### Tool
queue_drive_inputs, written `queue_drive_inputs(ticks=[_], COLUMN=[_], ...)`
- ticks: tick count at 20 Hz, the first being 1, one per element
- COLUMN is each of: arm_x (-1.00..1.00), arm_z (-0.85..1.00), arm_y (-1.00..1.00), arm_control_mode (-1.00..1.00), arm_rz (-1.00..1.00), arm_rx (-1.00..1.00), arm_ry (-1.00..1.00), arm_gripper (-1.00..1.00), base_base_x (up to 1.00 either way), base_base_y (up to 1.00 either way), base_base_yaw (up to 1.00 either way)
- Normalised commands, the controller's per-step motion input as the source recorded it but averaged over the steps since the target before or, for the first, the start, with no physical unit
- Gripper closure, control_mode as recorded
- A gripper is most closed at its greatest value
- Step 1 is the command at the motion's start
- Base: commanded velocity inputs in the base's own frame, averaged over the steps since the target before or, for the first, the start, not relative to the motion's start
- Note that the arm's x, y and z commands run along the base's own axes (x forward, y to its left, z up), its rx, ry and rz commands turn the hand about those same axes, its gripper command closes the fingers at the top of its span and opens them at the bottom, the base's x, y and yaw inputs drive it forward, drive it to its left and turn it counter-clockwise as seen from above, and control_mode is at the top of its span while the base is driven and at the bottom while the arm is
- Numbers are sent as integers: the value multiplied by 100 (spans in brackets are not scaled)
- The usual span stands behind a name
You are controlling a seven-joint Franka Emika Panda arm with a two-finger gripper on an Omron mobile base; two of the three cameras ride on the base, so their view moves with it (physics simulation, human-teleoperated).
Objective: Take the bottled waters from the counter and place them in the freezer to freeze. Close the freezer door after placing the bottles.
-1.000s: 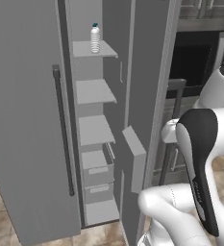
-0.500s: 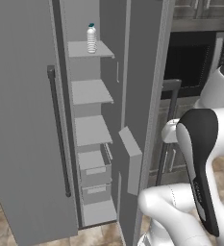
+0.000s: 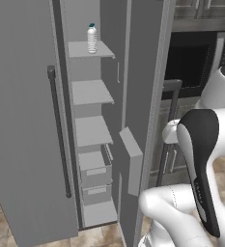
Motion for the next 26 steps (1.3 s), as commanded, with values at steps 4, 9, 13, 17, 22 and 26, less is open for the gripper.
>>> queue_drive_inputs(ticks=[4,9,13,17,22,26], arm_x=[0,18,27,39,33,45], arm_z=[-1,-5,0,0,-5,-20], arm_y=[0,-25,-50,-45,-19,-19], arm_control_mode=[-100,-100,-100,-100,-100,-100], arm_rz=[0,0,3,8,13,18], arm_rx=[0,3,21,22,10,4], arm_ry=[-1,-5,0,-8,-14,-19], arm_gripper=[-100,-100,-100,-100,-100,-100], base_base_x=[0,0,0,0,0,0], base_base_y=[0,0,0,0,0,0], base_base_yaw=[0,0,0,0,0,0])
